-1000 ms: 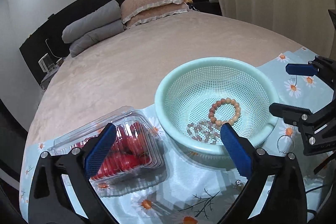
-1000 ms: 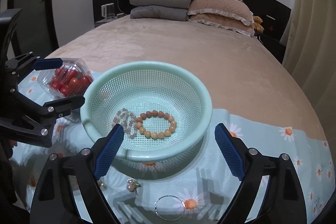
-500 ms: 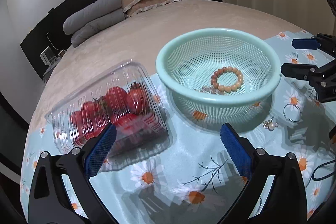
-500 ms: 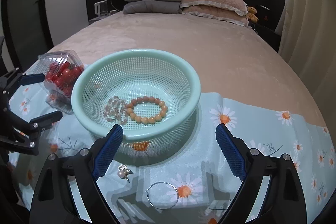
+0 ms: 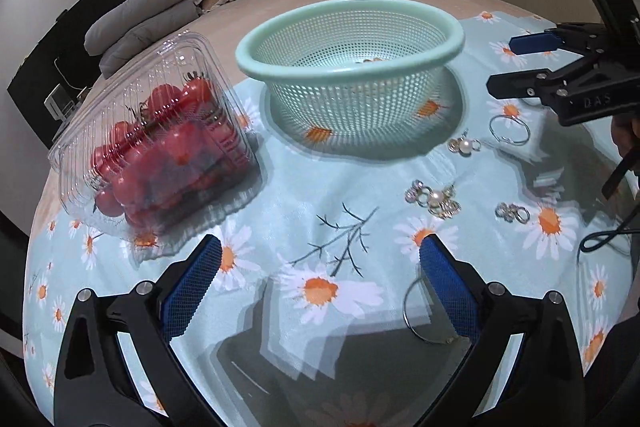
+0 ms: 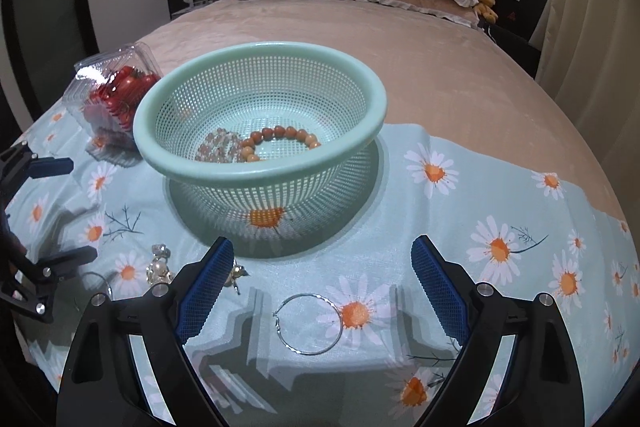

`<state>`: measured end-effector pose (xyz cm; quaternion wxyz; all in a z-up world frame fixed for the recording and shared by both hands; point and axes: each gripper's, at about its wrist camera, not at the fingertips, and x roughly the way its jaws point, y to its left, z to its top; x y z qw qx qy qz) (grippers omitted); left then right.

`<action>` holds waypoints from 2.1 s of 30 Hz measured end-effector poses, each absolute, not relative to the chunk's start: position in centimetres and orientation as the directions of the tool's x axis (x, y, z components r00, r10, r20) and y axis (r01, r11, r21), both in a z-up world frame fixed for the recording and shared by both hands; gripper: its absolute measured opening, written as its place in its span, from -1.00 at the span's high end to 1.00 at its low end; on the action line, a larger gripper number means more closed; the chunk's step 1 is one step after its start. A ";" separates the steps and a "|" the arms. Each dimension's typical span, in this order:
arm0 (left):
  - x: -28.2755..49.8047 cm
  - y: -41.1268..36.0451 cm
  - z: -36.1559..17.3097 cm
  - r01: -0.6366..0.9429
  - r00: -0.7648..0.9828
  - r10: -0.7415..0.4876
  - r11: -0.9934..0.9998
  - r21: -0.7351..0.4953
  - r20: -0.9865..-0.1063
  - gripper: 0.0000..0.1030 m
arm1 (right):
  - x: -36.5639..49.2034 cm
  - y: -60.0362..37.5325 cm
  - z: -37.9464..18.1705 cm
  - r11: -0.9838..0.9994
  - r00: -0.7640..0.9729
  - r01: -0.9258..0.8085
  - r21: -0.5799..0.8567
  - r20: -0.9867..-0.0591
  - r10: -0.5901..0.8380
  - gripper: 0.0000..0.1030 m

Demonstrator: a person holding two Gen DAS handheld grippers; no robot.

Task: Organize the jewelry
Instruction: 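Grasp a silver hoop earring with each tool, then carry both silver hoops over the green basket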

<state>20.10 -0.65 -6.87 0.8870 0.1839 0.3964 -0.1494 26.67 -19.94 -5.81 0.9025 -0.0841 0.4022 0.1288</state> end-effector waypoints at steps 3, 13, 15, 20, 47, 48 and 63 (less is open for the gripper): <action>18.7 -0.8 -7.4 0.437 0.625 -0.147 0.879 0.188 -0.767 -0.89 | 26.4 -20.3 -7.0 0.954 0.624 -0.299 -0.030 -0.762 0.172 -0.67; 16.1 -1.8 -8.4 0.539 0.576 -0.301 0.839 0.077 -0.760 -0.89 | 25.4 -20.7 -10.3 0.955 0.561 -0.296 0.002 -0.809 0.175 -0.68; 16.2 -2.0 -9.1 0.543 0.560 -0.300 0.837 0.068 -0.772 -0.89 | 25.2 -20.8 -10.9 0.959 0.561 -0.284 0.017 -0.808 0.181 -0.70; 16.8 -1.8 -10.5 0.512 0.561 -0.311 0.858 0.027 -0.767 -0.89 | 24.7 -20.8 -11.7 0.962 0.599 -0.272 0.022 -0.778 0.188 -0.81; 16.0 -0.7 -9.6 0.489 0.612 -0.305 0.871 0.046 -0.730 0.17 | 23.6 -20.1 -11.1 0.950 0.610 -0.311 0.036 -0.758 0.228 0.18; 16.0 -0.8 -9.6 0.488 0.612 -0.303 0.872 0.047 -0.730 0.17 | 23.5 -20.1 -11.1 0.950 0.611 -0.311 0.036 -0.758 0.229 0.18; 16.3 0.6 -8.2 0.429 0.645 -0.275 0.902 0.040 -0.713 0.17 | 22.7 -20.7 -10.2 0.952 0.615 -0.306 0.018 -0.760 0.212 0.19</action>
